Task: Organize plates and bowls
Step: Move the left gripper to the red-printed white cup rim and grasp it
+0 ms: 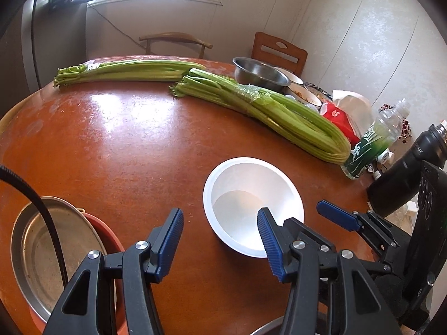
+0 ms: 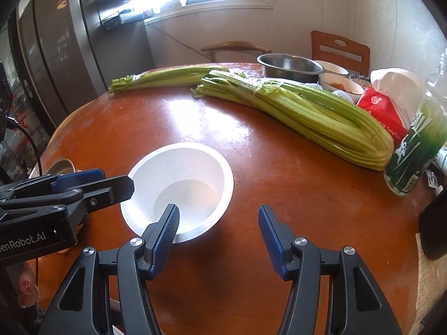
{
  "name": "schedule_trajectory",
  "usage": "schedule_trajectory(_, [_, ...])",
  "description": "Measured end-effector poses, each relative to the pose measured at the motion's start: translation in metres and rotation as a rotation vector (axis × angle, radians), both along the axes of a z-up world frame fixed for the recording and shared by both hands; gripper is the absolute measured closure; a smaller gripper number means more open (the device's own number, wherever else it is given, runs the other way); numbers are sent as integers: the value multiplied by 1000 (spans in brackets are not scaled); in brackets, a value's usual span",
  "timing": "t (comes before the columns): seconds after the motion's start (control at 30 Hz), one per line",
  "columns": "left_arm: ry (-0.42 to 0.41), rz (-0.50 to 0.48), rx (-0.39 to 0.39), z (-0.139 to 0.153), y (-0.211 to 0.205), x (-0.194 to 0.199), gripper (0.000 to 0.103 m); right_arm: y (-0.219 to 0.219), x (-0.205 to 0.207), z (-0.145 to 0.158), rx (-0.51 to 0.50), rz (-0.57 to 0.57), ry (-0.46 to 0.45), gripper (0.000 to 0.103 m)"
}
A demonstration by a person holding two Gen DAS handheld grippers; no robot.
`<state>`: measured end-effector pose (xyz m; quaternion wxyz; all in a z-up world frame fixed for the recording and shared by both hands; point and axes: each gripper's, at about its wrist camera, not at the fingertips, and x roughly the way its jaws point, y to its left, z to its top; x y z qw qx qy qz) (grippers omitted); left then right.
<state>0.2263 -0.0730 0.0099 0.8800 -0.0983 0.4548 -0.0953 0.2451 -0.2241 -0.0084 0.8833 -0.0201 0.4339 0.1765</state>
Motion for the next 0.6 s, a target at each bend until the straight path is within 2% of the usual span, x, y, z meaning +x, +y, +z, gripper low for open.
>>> schedule_trajectory(0.13, [27, 6, -26, -8, 1, 4, 48, 4, 3, -7, 1, 14, 15, 42])
schedule_trajectory(0.6, [68, 0, -23, -28, -4, 21, 48, 16, 10, -19, 27, 95, 34, 42])
